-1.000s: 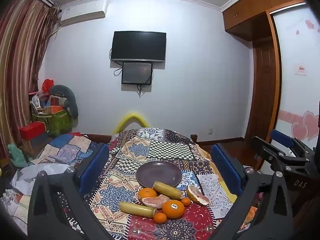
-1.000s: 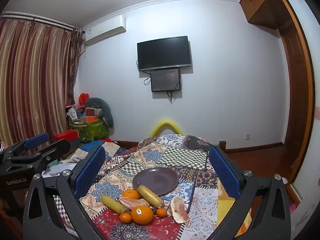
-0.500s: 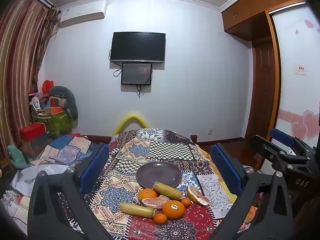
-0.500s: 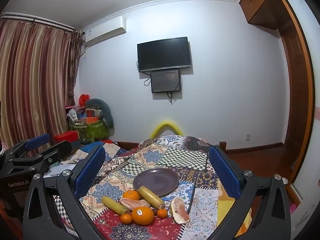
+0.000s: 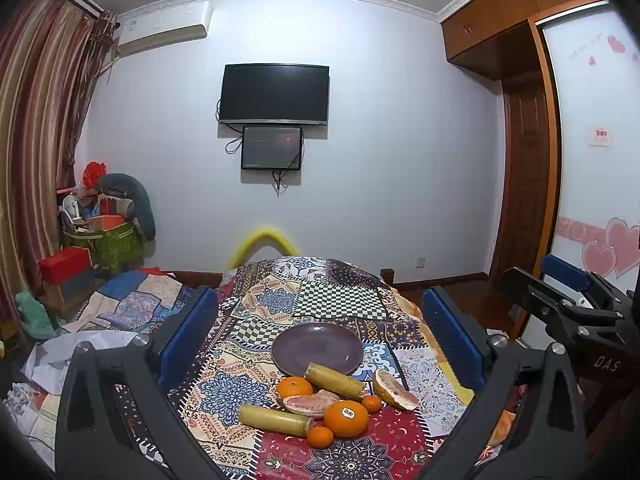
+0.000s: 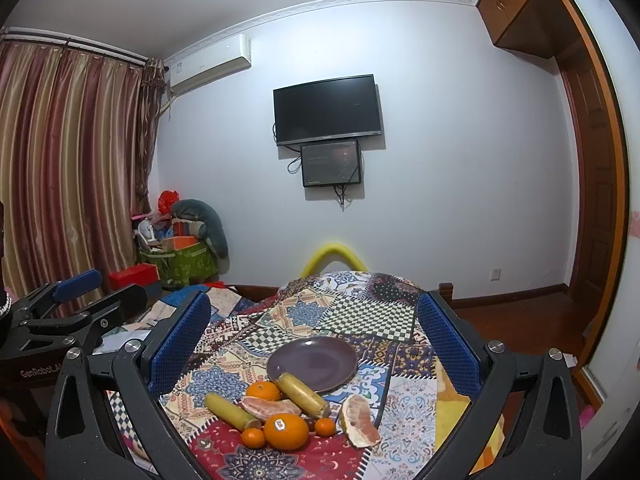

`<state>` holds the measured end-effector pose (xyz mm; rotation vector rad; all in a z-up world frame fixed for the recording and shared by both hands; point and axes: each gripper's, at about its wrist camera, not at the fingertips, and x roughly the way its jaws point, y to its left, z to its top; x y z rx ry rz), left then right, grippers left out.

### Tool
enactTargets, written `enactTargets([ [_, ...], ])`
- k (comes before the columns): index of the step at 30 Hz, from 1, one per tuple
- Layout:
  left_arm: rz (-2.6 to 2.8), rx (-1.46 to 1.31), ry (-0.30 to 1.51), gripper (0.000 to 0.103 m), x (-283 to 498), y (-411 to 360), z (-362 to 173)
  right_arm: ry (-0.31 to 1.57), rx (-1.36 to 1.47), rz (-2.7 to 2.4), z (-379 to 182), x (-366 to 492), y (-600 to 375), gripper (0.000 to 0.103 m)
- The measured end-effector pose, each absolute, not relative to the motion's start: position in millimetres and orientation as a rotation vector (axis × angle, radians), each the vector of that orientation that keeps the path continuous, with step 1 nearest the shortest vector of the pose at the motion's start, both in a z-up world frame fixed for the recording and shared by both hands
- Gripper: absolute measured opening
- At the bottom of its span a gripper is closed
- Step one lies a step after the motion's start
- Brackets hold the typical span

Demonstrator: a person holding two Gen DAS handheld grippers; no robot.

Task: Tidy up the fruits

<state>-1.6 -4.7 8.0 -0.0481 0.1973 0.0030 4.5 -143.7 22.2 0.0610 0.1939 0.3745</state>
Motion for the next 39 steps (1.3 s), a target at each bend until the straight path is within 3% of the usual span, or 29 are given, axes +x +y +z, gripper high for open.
enactTargets([
  [39,0.001,-0.043,0.194,0.103,1.8,-5.3,2.3,0.195,0.065,0.374,19.1,3.9,-144.9,0.103],
])
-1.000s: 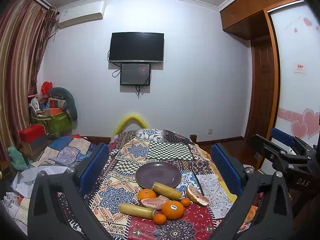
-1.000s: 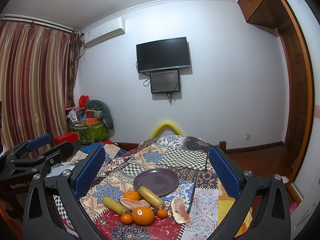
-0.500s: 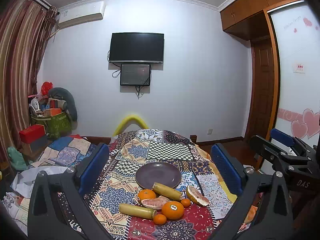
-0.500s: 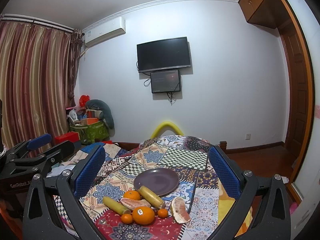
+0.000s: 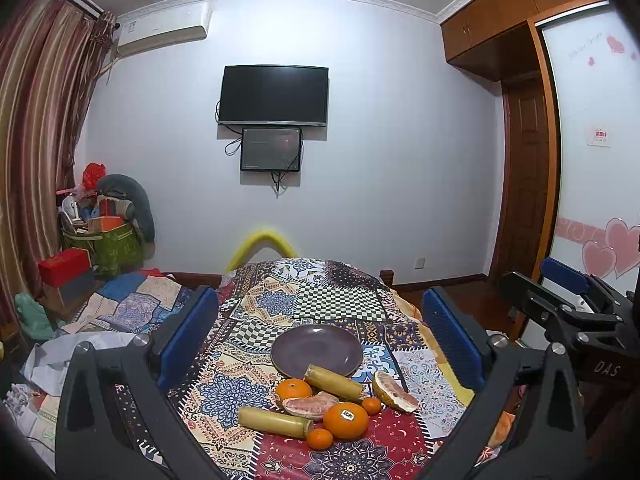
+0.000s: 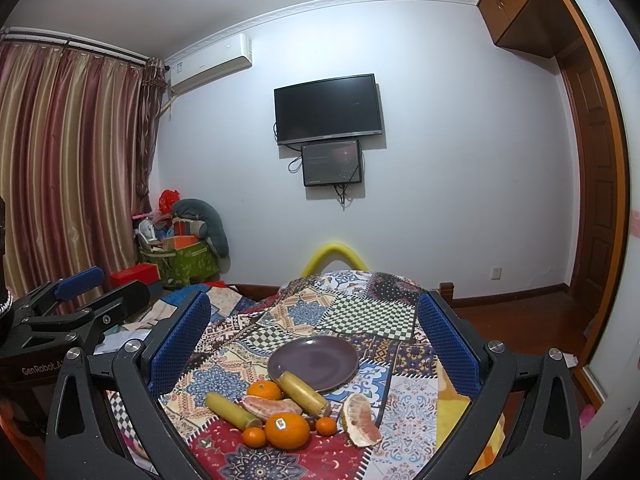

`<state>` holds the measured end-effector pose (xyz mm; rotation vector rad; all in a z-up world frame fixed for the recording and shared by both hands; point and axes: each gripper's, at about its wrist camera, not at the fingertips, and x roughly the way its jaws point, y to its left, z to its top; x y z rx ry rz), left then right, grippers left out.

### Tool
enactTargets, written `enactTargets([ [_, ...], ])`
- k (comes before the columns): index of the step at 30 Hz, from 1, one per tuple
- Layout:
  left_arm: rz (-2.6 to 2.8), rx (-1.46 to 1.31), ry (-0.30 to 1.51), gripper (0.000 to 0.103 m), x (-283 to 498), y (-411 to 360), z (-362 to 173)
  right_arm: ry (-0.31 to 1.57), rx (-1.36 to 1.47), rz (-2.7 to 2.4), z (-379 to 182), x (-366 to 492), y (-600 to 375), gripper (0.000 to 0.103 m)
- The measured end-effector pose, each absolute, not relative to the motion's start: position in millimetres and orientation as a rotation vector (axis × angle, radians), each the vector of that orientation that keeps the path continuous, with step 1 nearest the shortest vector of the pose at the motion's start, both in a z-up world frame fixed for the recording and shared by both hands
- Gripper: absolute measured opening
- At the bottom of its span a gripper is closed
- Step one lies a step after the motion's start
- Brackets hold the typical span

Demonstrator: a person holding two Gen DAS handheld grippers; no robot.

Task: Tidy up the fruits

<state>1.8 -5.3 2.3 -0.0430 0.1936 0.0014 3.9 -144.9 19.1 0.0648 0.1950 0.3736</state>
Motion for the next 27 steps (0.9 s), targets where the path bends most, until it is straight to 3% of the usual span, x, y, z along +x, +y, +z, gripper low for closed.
enactTargets([
  [24,-0.012,-0.045,0.229,0.103,13,0,-6,0.247,0.055,0.379,7,19,-140,0.103],
  [26,-0.008,-0.049,0.248,0.097,20,4,-10,0.271,0.046,0.379,1,24,-139,0.103],
  [27,-0.001,-0.048,0.265,0.089,25,6,-13,0.283,0.04,0.378,-4,27,-138,0.103],
])
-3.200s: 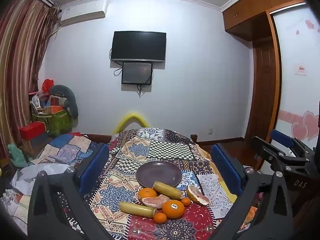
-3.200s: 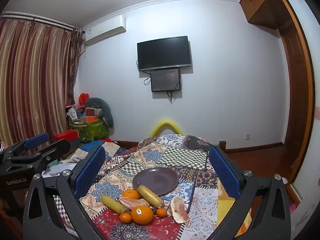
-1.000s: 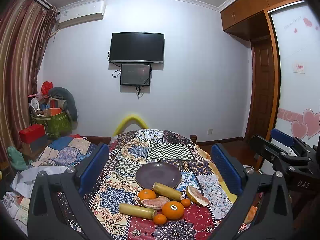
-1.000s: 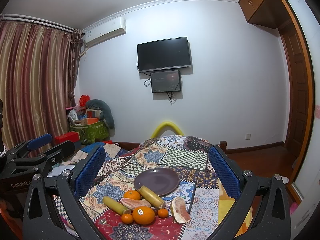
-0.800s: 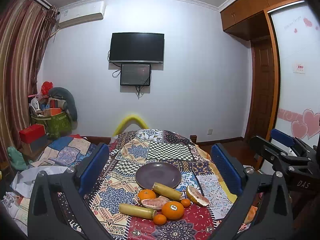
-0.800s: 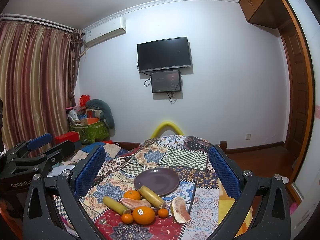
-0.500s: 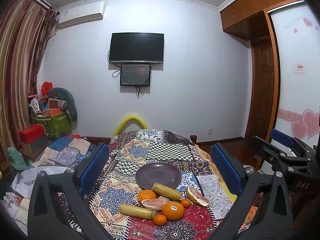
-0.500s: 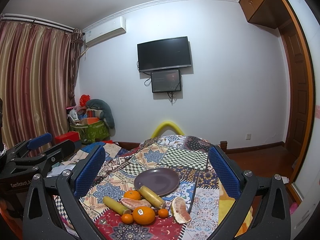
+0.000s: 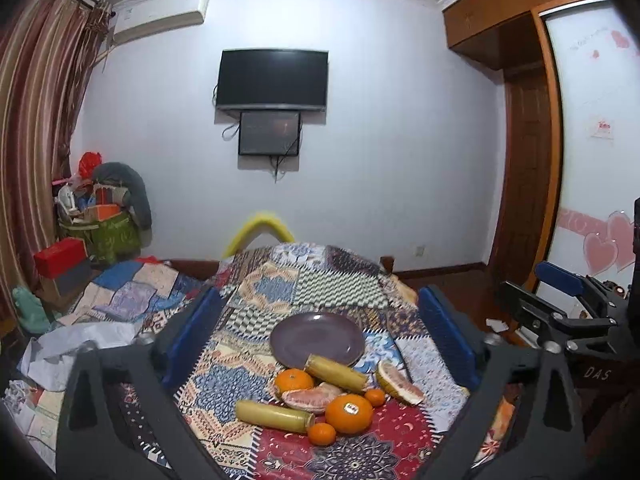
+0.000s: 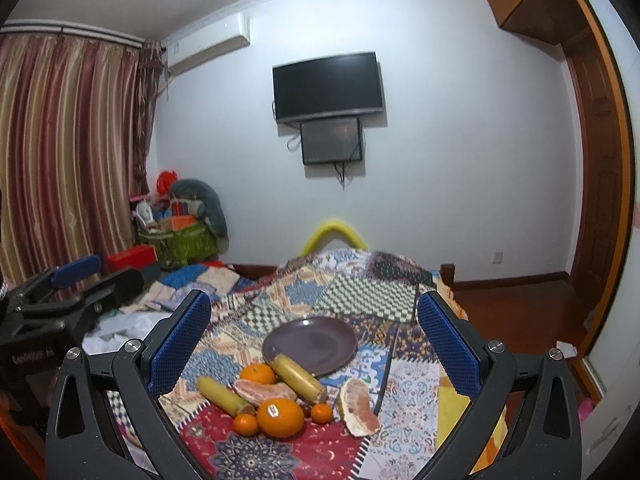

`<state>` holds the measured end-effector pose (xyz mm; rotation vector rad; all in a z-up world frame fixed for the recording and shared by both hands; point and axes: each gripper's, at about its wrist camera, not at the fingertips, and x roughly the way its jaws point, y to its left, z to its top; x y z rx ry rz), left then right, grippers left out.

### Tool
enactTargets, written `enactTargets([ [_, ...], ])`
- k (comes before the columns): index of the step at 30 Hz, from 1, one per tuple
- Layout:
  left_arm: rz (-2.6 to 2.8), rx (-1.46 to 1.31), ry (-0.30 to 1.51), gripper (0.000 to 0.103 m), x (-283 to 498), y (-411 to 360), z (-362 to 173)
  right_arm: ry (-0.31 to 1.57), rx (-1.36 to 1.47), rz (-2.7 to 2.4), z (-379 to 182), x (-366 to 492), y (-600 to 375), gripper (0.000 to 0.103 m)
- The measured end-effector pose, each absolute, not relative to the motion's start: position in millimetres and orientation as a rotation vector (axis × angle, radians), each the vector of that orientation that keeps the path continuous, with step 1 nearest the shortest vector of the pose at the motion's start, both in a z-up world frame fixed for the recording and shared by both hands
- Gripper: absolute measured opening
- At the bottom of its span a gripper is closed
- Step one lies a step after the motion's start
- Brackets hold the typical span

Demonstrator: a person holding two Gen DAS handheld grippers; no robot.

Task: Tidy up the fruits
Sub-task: 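Move both tools down toward the fruit pile beside the purple plate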

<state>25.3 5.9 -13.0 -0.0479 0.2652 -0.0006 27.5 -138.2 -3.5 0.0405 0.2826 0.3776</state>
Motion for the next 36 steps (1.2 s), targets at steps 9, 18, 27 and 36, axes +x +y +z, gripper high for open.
enactTargets([
  [9,0.033,-0.049,0.432,0.075,69,24,-53,0.427,0.011,0.402,-42,56,-133,0.096],
  [18,0.051,-0.065,0.591,0.07,99,43,-105,0.604,-0.009,0.453,-82,81,-121,0.079],
  [27,0.065,-0.083,0.757,0.07,119,54,-154,0.751,-0.039,0.494,-124,100,-100,0.079],
  [36,0.062,-0.119,0.858,0.07,133,62,-192,0.885,-0.042,0.55,-161,121,-77,0.079],
])
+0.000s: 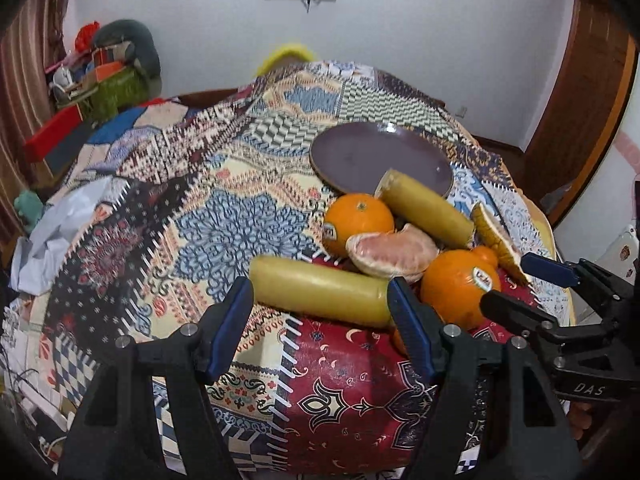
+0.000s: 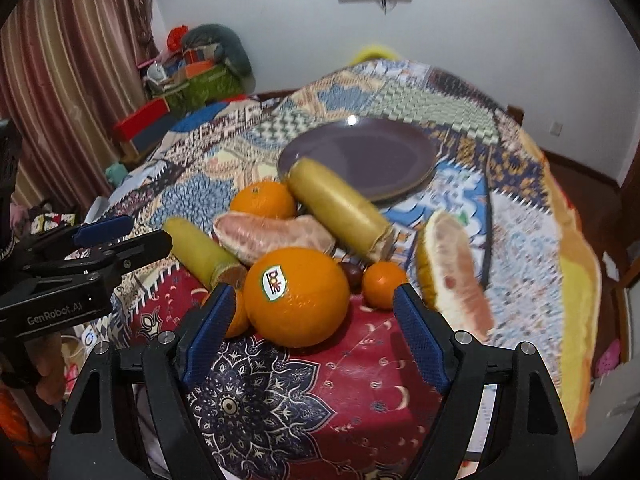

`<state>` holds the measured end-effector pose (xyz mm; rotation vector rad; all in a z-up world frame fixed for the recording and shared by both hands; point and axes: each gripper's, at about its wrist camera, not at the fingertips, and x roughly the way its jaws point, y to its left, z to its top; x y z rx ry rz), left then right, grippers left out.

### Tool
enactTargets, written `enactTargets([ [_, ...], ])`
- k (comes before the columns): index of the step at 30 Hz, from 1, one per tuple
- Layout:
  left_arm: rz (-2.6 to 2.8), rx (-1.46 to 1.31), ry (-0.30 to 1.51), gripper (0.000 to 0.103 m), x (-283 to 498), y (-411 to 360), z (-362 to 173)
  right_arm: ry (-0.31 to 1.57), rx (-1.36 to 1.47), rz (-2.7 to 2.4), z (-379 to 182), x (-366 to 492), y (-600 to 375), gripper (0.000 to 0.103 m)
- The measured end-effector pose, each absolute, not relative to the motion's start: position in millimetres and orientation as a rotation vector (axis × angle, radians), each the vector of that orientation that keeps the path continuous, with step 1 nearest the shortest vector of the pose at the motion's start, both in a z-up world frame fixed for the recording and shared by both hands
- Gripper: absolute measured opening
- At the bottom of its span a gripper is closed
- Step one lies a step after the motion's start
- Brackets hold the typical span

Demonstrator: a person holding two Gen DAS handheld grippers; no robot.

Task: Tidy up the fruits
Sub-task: 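Move both tools down toward the fruit pile beside the purple plate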

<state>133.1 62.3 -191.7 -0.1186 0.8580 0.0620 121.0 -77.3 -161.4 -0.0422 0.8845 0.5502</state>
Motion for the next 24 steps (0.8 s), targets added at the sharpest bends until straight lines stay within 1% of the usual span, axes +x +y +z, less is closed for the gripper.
enactTargets([
  [8,0.035,-0.13,0.926,0.07,144,59,-210,0.949,-0.021,0.58,-179,130,-70,0.079],
  [13,0.02,-0.126,0.945,0.07,148,55,-212,0.98,0.026,0.631,-185,132,-69,0.065],
  [17,0.004,-0.115,0.958,0.071,153,49,-213,0.981,0.025,0.639,-183,132,-68,0.064],
  [20,0.006,-0.11,0.976,0.074,158,45,-216,0.979,0.023,0.637,-182,131,-71,0.064],
  [21,0.012,-0.105,0.977,0.077,160,44,-217,0.977,0.02,0.633,-181,130,-72,0.064],
  [24,0.038,-0.073,0.965,0.078,161,41,-217,0.975,0.024,0.625,-179,130,-78,0.064],
])
